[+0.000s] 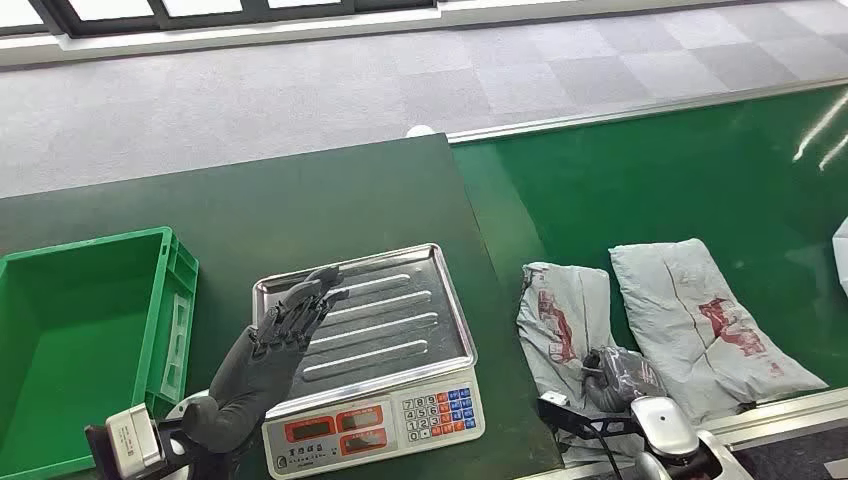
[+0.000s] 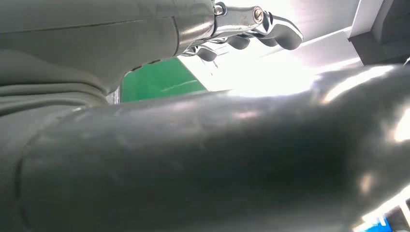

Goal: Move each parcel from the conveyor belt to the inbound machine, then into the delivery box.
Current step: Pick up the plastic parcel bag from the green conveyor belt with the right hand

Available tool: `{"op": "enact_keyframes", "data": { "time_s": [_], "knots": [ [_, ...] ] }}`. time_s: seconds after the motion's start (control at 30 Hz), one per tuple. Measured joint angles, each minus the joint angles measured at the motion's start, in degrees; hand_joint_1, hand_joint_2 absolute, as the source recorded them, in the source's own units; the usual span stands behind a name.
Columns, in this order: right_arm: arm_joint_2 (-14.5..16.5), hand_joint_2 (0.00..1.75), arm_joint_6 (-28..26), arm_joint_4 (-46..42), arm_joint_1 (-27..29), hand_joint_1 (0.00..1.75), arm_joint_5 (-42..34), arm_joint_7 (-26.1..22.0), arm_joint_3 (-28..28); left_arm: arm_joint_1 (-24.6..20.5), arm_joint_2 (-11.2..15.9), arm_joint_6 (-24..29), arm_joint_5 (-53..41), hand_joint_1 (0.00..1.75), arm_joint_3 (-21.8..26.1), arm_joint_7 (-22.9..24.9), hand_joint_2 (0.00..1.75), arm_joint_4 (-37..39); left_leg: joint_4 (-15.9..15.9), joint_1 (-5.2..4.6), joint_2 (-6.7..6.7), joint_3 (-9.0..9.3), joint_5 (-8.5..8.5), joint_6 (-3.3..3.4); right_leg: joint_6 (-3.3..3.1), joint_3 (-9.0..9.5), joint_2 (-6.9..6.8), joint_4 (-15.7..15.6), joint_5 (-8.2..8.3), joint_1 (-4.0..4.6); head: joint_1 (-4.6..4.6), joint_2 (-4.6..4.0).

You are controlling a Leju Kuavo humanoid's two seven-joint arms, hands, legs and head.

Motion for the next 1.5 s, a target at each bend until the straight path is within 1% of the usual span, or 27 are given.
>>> {"op": "enact_keyframes", "data": {
  "time_s": [0.4,0.57,0.73,0.8,0.9,1.0,1.1,1.13,1.2,1.27,1.33,1.4,1.5],
  "knots": [
    [0.0,1.75,-0.3,-1.0,0.8,1.75,0.3,0.0,0.0,0.4,0.0,0.0,0.0,0.00,0.0,-0.1,0.00,0.0,0.0,0.00,0.00,0.02,0.01,-0.01,0.00,0.00,0.01,0.0,0.01,0.00,0.01,0.00],
    [0.0,1.75,-1.5,-1.6,1.4,1.75,1.1,0.2,0.0,0.7,0.0,0.0,0.0,0.00,0.0,-0.2,0.00,0.0,0.0,0.00,0.00,0.01,0.01,-0.01,0.00,0.00,0.01,0.0,0.01,0.00,0.00,0.01],
    [0.1,1.75,-3.1,-2.8,2.4,1.75,2.7,1.5,0.3,0.9,0.0,-0.1,0.0,0.00,0.0,-0.3,0.00,0.0,0.0,0.00,0.00,0.01,0.00,0.00,0.00,0.01,0.00,0.0,0.01,0.00,0.01,0.00],
    [0.5,1.75,-5.4,-3.1,2.9,1.75,3.9,1.7,0.4,0.9,0.0,-0.3,0.0,0.00,0.0,-0.3,0.00,-0.1,0.0,0.01,0.00,0.00,0.00,0.00,0.00,0.01,0.00,0.0,0.01,0.00,0.00,0.01],
    [2.4,1.75,-10.2,-3.6,3.8,1.75,7.5,2.3,0.5,1.3,-0.1,-0.5,0.0,0.00,0.0,-0.3,0.00,-0.6,0.0,0.02,0.01,-0.01,0.00,0.00,0.00,-0.02,0.00,0.0,0.01,0.00,-0.01,0.01],
    [4.2,1.75,-11.3,-4.3,4.2,1.75,9.3,2.8,0.8,1.7,-0.1,-0.6,0.0,0.00,0.0,-0.3,0.00,-1.0,0.0,0.01,0.00,-0.01,0.01,0.00,0.00,0.02,-0.01,0.0,0.00,-0.01,-0.01,0.00],
    [5.1,1.75,-12.8,-4.8,4.5,1.75,10.2,2.8,0.8,2.0,-0.2,-0.6,0.0,0.00,0.0,-0.3,0.00,-1.3,0.0,0.01,0.00,0.00,0.01,0.00,0.00,0.04,-0.01,0.0,0.01,-0.01,0.01,0.00],
    [5.5,1.75,-14.6,-5.2,4.6,1.75,11.0,2.6,0.6,2.1,-0.2,-0.7,0.0,0.00,0.0,-0.3,0.00,-1.4,0.0,0.01,0.00,0.00,0.01,0.00,0.00,0.03,-0.01,0.0,0.01,-0.01,0.00,0.00],
    [6.5,1.75,-20.4,-7.0,5.0,1.75,13.4,2.3,-0.5,2.5,-0.2,-1.0,0.0,0.00,0.1,-0.4,0.00,-1.7,0.0,0.01,0.01,-0.01,0.01,-0.01,0.00,0.00,-0.01,0.0,0.01,-0.01,-0.01,0.00],
    [7.6,1.75,-26.6,-10.2,5.3,1.75,15.9,1.8,-2.7,2.9,-0.4,-1.5,0.0,0.00,0.1,-0.6,0.00,-1.9,0.0,0.00,-0.02,-0.01,0.01,0.00,0.00,0.00,-0.02,0.0,0.01,-0.01,-0.01,0.00],
    [8.6,1.75,-31.4,-14.3,5.6,1.75,17.1,1.1,-5.7,3.1,-0.5,-1.9,0.0,0.00,0.1,-0.7,0.00,-1.9,0.0,-0.02,-0.05,0.00,0.01,0.00,0.00,0.04,-0.03,0.0,0.01,-0.03,-0.01,0.00],
    [9.3,1.75,-34.8,-18.5,6.0,1.75,17.4,0.0,-9.0,3.1,-0.5,-2.3,0.1,0.00,0.1,-0.8,0.00,-1.9,0.0,-0.04,-0.03,0.01,0.01,0.00,0.00,0.05,-0.03,0.0,0.01,-0.04,-0.01,0.00],
    [10.3,1.75,-37.8,-22.7,6.3,1.75,17.7,-1.8,-12.3,2.9,-0.5,-2.4,0.4,0.00,0.1,-1.2,0.00,-1.5,0.0,-0.04,-0.01,0.02,0.00,0.00,0.00,0.03,-0.02,0.0,0.01,-0.04,-0.01,0.00]
  ]
}}
